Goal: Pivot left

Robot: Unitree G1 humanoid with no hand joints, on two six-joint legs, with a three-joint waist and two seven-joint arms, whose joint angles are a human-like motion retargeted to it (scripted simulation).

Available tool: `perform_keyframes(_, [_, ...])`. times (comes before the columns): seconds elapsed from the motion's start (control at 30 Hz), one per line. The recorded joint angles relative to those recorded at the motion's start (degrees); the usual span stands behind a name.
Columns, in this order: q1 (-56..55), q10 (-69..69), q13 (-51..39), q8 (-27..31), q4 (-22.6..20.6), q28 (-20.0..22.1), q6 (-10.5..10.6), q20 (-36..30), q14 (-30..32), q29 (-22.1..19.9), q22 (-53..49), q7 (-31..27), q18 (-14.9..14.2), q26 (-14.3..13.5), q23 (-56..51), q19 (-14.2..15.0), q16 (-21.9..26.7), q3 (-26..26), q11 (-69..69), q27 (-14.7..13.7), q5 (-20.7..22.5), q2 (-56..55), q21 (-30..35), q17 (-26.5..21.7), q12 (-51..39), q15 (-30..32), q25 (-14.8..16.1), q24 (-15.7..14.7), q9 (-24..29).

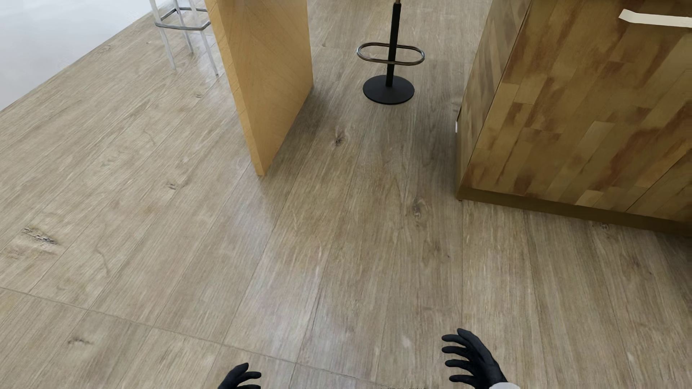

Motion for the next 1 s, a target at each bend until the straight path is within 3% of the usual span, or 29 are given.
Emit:
perform_keyframes(0.07, [-0.5, 0.4, -0.3, 0.2, 0.2, 0.1, 0.3, -0.4, -0.3, -1.1, -0.2, 0.2, 0.1, -0.4, 0.6, 0.1, -0.4, 0.0, -0.3, -1.7, 0.2, -0.4, -1.1, -1.1, -0.7, 0.1, 0.6, -0.5, -0.2])
perform_keyframes(0.17, [-0.4, 0.4, 1.4, -0.3, 0.2, -0.2, 0.2, 0.2, -0.4, -3.8, -0.6, -0.3, 0.0, -2.4, 0.6, 0.0, -0.5, 0.3, -0.5, -3.2, 0.2, 0.1, -0.5, -0.5, 0.0, 0.0, -1.2, -0.5, 0.4])
perform_keyframes(0.27, [0.0, -0.6, 1.4, -0.5, -0.5, -1.0, 0.5, 0.0, 0.3, -5.2, -0.2, -0.4, 0.3, -1.2, 1.1, 0.3, 0.3, 0.9, -1.2, -2.7, -0.5, 0.6, -1.1, -1.3, -0.8, 0.4, -1.5, -0.5, 0.7])
perform_keyframes(0.43, [-0.1, -0.7, 0.5, -0.3, -0.6, -0.5, 0.5, 0.1, 0.6, -1.9, 0.1, -0.3, 0.4, 1.1, 0.5, 0.4, -0.8, -0.4, -0.9, -1.3, -0.5, 0.2, 0.6, -0.8, 1.4, 0.6, 1.1, -2.4, -0.8])
perform_keyframes(0.53, [-0.7, -0.6, 2.6, 0.0, -0.5, -0.7, 0.5, 0.1, 0.8, 1.2, -0.3, 0.0, 0.4, 0.2, -0.2, 0.4, 0.0, -1.2, -0.6, -0.1, -0.5, -0.6, -0.8, -2.2, 0.4, 0.7, 0.0, -3.2, -1.8])
perform_keyframes(0.63, [-0.1, -2.1, 1.5, -0.9, -0.8, 0.0, 0.1, -0.2, 1.6, 0.7, 0.1, -0.8, 0.1, 0.2, 0.9, 0.1, 0.9, 0.9, -1.5, 0.1, -0.7, 0.2, -1.9, -2.3, -0.3, 1.0, -2.4, -1.2, -1.5])
perform_keyframes(0.7, [-0.6, -1.0, -0.4, -0.9, -0.8, 0.7, 0.2, 1.1, 0.6, -0.4, 0.5, -0.9, 0.9, 0.4, 0.7, 0.0, -0.6, 1.0, -0.8, -1.8, -0.6, 0.0, -1.8, -2.1, 1.8, 0.5, -3.4, -0.4, -1.4])
perform_keyframes(0.73, [-0.8, -0.1, -0.5, -1.1, -0.4, 0.4, 0.5, -0.6, 0.6, -0.9, 0.6, -1.2, 0.0, 1.1, 0.2, -0.1, -0.6, 1.6, 0.0, -3.3, -0.3, -0.1, -1.5, -1.3, 1.4, 0.0, -3.7, -0.2, -1.0])
perform_keyframes(0.8, [-0.9, 0.7, 0.0, -1.1, 0.0, -1.6, 0.7, -0.2, 0.0, -1.1, 0.9, -1.0, -0.2, 2.6, 1.3, -0.2, 0.6, 2.0, 0.5, -5.2, 0.1, 0.0, -0.8, -0.8, 0.5, -0.4, -2.7, -0.3, -0.8])
perform_keyframes(0.87, [-1.5, 1.3, 0.7, -1.2, -0.2, -1.9, 0.7, 0.3, -0.2, -1.3, 0.7, -1.2, -0.3, 2.8, -0.1, -0.2, -1.3, 0.2, 1.2, -4.1, -0.1, -0.6, -0.1, -1.7, 0.7, -0.9, -1.4, -0.2, -0.7])
perform_keyframes(0.9, [-0.5, 0.3, 1.3, -1.1, -0.4, -2.1, -0.2, -0.2, 0.2, -1.4, 0.7, -1.2, -0.5, 2.0, 0.3, -0.5, -0.8, 0.3, 1.5, -2.9, -0.3, -0.2, -0.8, -1.6, 0.5, -1.1, -1.2, -0.8, 0.0])
perform_keyframes(1.0, [0.3, -0.4, 1.9, -0.7, 0.2, -1.7, -0.2, -1.2, 0.4, -1.5, 0.6, -0.8, -0.9, -1.0, 1.3, -0.9, -0.3, 0.5, 1.3, 0.8, 0.3, 0.0, -1.5, -1.8, 0.4, -1.0, -0.5, -2.1, 0.2])
